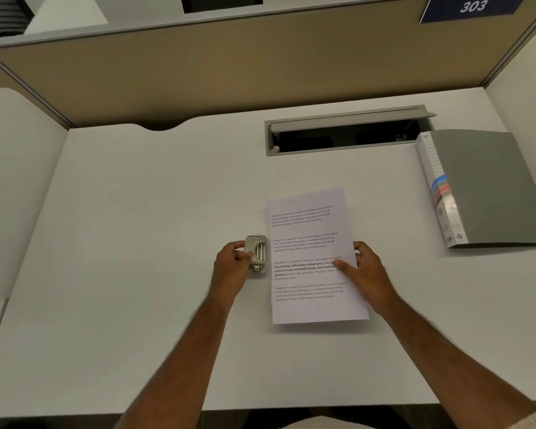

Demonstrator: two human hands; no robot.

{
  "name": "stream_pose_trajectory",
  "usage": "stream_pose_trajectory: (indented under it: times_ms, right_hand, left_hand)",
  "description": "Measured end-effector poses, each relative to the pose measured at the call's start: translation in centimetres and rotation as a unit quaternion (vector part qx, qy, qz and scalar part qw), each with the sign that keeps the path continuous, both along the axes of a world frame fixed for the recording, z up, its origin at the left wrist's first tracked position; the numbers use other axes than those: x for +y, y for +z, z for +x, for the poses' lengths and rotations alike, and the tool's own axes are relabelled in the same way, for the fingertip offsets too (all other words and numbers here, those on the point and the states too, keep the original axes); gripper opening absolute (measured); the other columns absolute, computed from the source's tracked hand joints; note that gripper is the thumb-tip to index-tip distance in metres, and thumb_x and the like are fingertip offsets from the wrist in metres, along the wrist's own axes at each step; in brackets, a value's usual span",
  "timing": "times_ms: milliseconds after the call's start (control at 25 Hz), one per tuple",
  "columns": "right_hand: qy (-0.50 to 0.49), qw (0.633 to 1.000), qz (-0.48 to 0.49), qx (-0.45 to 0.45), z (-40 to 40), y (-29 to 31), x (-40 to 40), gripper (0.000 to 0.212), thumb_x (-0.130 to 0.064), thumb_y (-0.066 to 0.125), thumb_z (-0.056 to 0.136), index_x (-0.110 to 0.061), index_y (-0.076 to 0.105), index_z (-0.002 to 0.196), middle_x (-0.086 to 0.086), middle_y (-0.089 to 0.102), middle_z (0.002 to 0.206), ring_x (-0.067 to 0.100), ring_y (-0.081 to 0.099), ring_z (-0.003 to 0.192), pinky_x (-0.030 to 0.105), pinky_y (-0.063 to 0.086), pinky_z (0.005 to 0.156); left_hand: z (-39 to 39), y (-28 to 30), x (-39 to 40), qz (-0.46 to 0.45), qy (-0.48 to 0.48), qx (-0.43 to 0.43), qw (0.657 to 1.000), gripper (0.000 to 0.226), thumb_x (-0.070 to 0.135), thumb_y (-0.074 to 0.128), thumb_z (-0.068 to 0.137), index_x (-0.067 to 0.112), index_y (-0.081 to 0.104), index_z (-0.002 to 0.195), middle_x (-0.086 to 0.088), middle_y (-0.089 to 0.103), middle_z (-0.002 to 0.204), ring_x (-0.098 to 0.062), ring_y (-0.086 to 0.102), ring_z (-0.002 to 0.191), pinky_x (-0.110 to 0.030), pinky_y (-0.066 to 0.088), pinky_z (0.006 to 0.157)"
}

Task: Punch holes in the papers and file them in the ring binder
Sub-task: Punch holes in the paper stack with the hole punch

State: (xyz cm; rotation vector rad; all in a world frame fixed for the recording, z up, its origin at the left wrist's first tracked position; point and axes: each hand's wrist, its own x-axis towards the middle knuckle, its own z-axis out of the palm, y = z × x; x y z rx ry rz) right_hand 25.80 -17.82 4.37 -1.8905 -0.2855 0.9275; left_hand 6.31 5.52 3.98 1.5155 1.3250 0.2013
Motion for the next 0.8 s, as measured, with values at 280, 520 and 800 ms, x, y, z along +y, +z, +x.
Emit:
stream_pose_trajectory:
  times_ms: [280,520,800]
  right_hand:
    - [0.011,1.0,0.001,0.007,-1.1,-0.4,-0.6,0.041,-0.028,0.076,0.088,-0.022,0.052,0.121,-0.003,0.074,0.112,0.008,0.075,0.081,0.021,0.058,0.061]
    - [0.01,1.0,0.0,0.003,-1.7,-0.9,-0.5,0.041,-0.028,0.076,0.088,-0.021,0.053,0.121,-0.004,0.073,0.113,0.005,0.074,0.084,0.018,0.056,0.061]
    - [0.015,1.0,0.006,-0.001,-2.2,-0.9,0.5,0.038,-0.026,0.075,0.089,-0.023,0.052,0.119,-0.003,0.073,0.112,0.003,0.073,0.083,0.016,0.056,0.061]
  left_hand:
    - [-1.4,-0.4,-2.8,-0.007,0.0,0.009,1.0,0.023,0.015,0.068,0.095,0.027,0.064,0.114,0.0,0.076,0.093,-0.013,0.074,0.088,-0.023,0.052,0.069]
    - [-1.8,-0.9,-3.3,-0.003,-0.004,0.009,1.0,0.023,0.017,0.07,0.094,0.028,0.063,0.113,0.004,0.077,0.091,-0.012,0.075,0.087,-0.033,0.06,0.078]
    - [-1.8,-0.9,-3.2,-0.013,-0.004,0.003,1.0,0.024,0.017,0.069,0.095,0.024,0.062,0.118,0.001,0.075,0.1,-0.015,0.073,0.093,-0.027,0.057,0.075]
